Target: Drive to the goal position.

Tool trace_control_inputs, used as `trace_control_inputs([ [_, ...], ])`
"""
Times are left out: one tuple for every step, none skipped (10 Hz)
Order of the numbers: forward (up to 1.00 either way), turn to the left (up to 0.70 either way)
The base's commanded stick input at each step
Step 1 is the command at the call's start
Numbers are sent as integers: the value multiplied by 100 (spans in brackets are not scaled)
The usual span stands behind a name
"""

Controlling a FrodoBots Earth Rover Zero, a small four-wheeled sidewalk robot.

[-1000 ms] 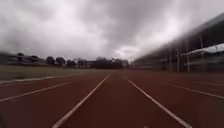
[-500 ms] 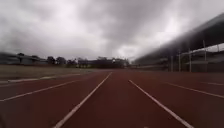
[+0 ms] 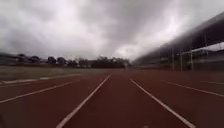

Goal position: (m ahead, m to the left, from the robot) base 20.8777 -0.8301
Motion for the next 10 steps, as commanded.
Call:
trace_control_inputs([
  [70,0],
  [70,0],
  [70,0],
  [70,0],
  [70,0],
  [70,0],
  [70,0],
  [70,0],
  [70,0],
  [70,0],
])
